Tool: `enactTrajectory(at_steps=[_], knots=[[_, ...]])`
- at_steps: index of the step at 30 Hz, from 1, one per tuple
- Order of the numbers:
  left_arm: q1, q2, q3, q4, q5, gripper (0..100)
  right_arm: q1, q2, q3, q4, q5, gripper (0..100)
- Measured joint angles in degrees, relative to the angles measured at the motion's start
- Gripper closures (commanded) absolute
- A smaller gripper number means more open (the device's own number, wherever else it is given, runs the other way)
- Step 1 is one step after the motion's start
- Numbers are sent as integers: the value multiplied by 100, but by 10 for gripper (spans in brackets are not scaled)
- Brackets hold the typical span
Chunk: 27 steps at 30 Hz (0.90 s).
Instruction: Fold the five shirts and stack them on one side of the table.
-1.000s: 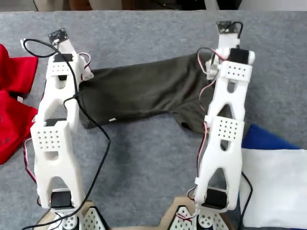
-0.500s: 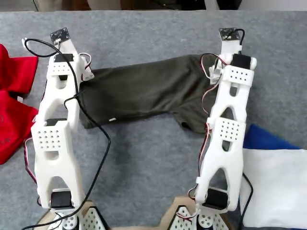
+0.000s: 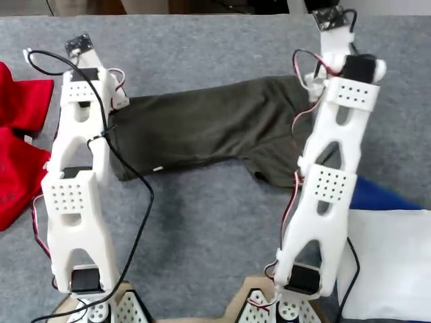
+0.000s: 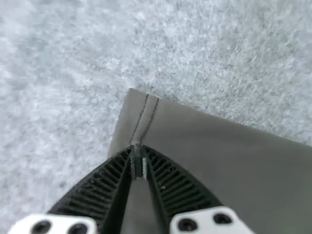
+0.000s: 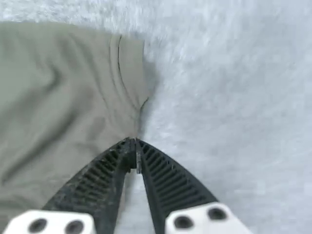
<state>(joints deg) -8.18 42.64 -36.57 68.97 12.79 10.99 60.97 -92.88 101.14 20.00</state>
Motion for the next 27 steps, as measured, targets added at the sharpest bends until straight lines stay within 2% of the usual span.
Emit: enactTrajectory(at_steps=[5, 10, 19, 27], knots=[[-185, -193, -26, 448, 9, 981, 70, -721, 246, 35, 1248, 994], [-800, -475, -26, 448, 18, 981, 343, -1600, 1495, 35, 2066, 994], [-1020, -642, -26, 325, -88, 981, 527, -4044, 5741, -185, 3411, 994], [-1257, -651, 782, -932, -79, 981, 651, -5943, 9407, -1618, 4958, 993]])
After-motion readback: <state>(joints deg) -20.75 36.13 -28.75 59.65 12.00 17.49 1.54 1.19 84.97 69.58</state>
